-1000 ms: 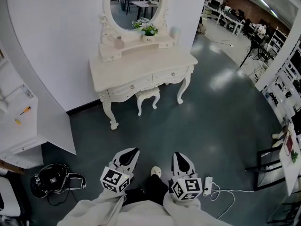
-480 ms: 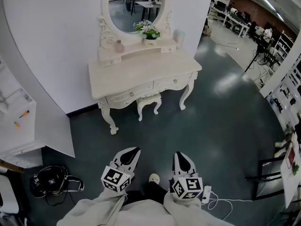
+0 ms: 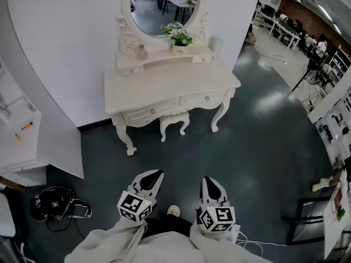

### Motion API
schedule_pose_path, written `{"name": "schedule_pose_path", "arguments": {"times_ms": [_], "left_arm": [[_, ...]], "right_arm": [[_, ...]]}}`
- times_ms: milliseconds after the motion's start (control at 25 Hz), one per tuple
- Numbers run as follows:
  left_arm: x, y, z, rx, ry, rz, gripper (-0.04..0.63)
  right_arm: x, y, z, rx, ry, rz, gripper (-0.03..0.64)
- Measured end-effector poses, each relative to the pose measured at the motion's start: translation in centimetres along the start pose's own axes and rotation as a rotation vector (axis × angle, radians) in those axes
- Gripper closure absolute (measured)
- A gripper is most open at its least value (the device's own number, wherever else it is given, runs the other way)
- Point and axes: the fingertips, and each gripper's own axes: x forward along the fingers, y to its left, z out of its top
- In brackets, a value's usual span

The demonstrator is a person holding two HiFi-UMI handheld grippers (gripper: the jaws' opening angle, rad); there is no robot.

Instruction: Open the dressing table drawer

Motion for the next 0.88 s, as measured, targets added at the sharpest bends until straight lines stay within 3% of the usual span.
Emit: {"name": "schedule_pose_path", "arguments": {"times_ms": [240, 880], "left_arm": [[1.7, -1.5, 0.0, -0.005, -0.032, -0.007, 0.566], [2.0, -1.2, -1.2, -0.021, 0.017, 0.031, 0.566]], "right_arm": [[0.7, -2.0, 0.0, 0.006, 0.002, 0.022, 0.577], [0.9, -2.4, -1.2, 0.033, 0.037, 0.042, 0.577]]}}
